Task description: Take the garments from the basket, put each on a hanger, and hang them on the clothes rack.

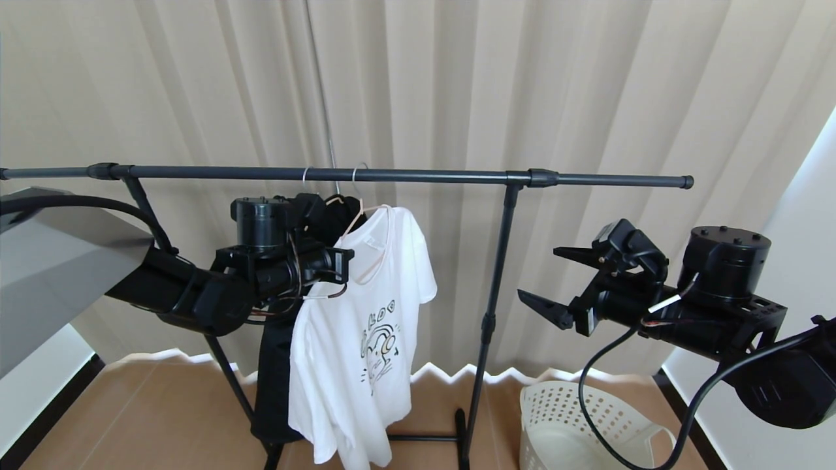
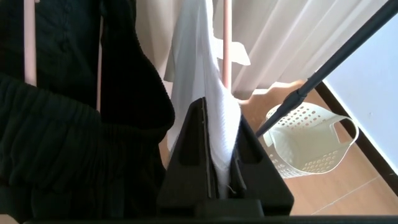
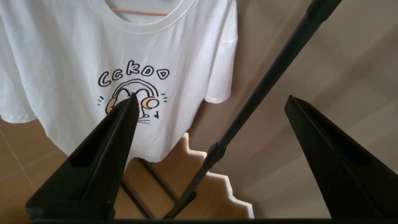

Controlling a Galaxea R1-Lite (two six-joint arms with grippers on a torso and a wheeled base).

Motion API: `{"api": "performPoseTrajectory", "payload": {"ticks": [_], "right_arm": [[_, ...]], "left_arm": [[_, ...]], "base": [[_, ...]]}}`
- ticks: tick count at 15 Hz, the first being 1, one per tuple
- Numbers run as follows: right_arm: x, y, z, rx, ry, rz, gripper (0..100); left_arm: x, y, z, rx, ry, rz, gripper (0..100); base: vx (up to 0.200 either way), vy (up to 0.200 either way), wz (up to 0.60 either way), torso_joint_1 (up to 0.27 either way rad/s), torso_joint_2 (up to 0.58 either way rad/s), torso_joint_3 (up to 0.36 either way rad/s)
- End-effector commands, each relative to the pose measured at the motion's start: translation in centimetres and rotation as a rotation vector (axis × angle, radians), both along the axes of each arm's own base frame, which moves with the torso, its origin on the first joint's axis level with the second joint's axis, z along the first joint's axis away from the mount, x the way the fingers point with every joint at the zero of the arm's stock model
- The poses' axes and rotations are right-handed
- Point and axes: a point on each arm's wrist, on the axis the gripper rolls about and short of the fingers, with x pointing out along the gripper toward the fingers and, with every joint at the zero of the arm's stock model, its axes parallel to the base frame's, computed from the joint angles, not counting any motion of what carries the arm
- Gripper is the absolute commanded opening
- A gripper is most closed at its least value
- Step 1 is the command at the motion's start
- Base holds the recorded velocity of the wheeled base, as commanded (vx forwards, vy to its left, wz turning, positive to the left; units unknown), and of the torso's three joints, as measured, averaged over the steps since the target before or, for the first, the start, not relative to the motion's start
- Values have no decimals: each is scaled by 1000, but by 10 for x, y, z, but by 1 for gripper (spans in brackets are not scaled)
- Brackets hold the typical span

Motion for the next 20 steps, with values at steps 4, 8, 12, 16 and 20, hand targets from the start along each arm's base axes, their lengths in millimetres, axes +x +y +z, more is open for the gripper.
{"api": "performPoseTrajectory", "payload": {"ticks": [4, 8, 12, 16, 20], "right_arm": [[0, 0, -1, -1, 3, 1, 100], [1, 0, 0, 2, -2, 2, 100], [-9, -2, 36, 96, -68, -46, 100], [-50, -15, 88, 224, -105, -100, 100], [-88, -29, 83, 234, -76, -207, 100]], "left_arm": [[3, -1, -5, 1, 5, 0, 0], [-2, 0, -3, 3, 6, 0, 100], [-67, 18, 70, -37, -134, -5, 100], [-160, 49, 99, -39, -224, 5, 100], [-220, 74, 81, -28, -224, 40, 100]], "base": [[0, 0, 0, 0, 0, 0], [0, 0, 0, 0, 0, 0], [0, 0, 0, 0, 0, 0], [0, 0, 0, 0, 0, 0], [0, 0, 0, 0, 0, 0]]}}
